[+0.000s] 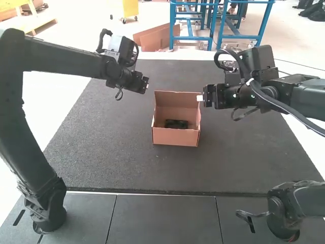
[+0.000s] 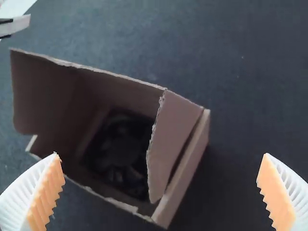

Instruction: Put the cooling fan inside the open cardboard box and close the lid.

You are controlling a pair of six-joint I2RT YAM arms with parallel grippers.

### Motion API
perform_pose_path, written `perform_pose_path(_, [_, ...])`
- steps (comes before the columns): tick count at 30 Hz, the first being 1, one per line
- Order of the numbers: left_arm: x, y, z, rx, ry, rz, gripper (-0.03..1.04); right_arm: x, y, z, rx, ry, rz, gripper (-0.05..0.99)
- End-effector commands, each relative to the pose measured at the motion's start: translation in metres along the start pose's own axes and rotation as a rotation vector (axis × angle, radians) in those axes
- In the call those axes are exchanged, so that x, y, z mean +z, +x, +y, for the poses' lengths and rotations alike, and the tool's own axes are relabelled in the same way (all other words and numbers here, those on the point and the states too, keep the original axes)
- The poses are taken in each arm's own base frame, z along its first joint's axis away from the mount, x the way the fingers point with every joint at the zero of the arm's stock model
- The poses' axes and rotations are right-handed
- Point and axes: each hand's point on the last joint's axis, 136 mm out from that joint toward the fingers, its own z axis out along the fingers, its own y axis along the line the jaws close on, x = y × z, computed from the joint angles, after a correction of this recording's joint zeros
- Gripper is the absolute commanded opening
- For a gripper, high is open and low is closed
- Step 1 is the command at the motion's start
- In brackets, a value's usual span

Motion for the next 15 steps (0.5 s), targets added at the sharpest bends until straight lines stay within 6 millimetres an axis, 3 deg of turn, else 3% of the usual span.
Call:
perform_pose_path(1, [-0.004,-0.035,-0.04,0.007,0.08,-0.071,0.97,-0.012,-0.009,0.002,-0.019,-0.024,-0.028,0.92])
perform_pose_path(6, [-0.009,-0.06,-0.078,0.021,0.152,-0.11,0.97,-0.015,0.0,-0.003,-0.002,-0.019,0.001,0.92])
perform_pose_path(9, [-0.012,-0.062,-0.095,0.032,0.186,-0.093,0.97,-0.015,0.003,-0.013,0.014,0.002,0.008,0.92])
perform_pose_path(15, [-0.015,-0.056,-0.1,0.041,0.2,-0.059,0.97,-0.017,0.0,-0.019,0.033,0.011,0.002,0.92])
